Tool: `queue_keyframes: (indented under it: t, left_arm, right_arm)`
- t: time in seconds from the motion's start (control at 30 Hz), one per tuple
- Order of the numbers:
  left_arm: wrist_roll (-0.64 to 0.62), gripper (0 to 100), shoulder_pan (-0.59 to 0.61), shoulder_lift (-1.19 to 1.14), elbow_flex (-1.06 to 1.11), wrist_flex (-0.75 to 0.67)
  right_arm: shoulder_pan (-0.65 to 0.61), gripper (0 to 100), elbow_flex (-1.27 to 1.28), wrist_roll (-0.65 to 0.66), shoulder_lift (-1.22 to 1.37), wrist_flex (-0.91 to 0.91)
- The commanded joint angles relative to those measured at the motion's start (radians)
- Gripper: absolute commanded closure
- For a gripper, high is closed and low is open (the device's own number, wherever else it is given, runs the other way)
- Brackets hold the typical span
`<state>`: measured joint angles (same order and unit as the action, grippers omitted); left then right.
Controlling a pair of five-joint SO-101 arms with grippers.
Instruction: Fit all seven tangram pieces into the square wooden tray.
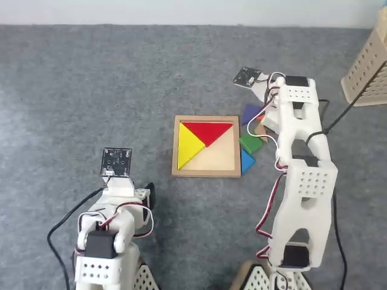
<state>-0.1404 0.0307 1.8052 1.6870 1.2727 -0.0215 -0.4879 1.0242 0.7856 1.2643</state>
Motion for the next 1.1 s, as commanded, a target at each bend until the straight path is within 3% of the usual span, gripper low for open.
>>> queue_keyframes:
  t: [0.0,0.17,0.43,0.7,1.07]
  left_arm:
    - [-0.006,85,0.006,0.02,-0.002,-0.006]
    - [-0.006,85,0.006,0.02,-0.002,-0.006]
    - [-0.006,85,0.006,0.02,-0.002,-0.006]
    - [-0.006,85,0.006,0.02,-0.002,-0.006]
    - [-0.006,85,0.006,0.02,-0.002,-0.006]
  right_arm:
    - [0.004,76.7,-0.012,0.011,-0.007,-0.01]
    - [0.019,99.7,-0.012,-0.094,-0.008,0.018]
    - [0.047,99.1,-0.012,-0.325,-0.024,0.105]
    - [0.05,99.2,-0.012,-0.509,-0.257,0.323]
    - [-0.013,99.2,0.068,-0.551,-0.607,0.509]
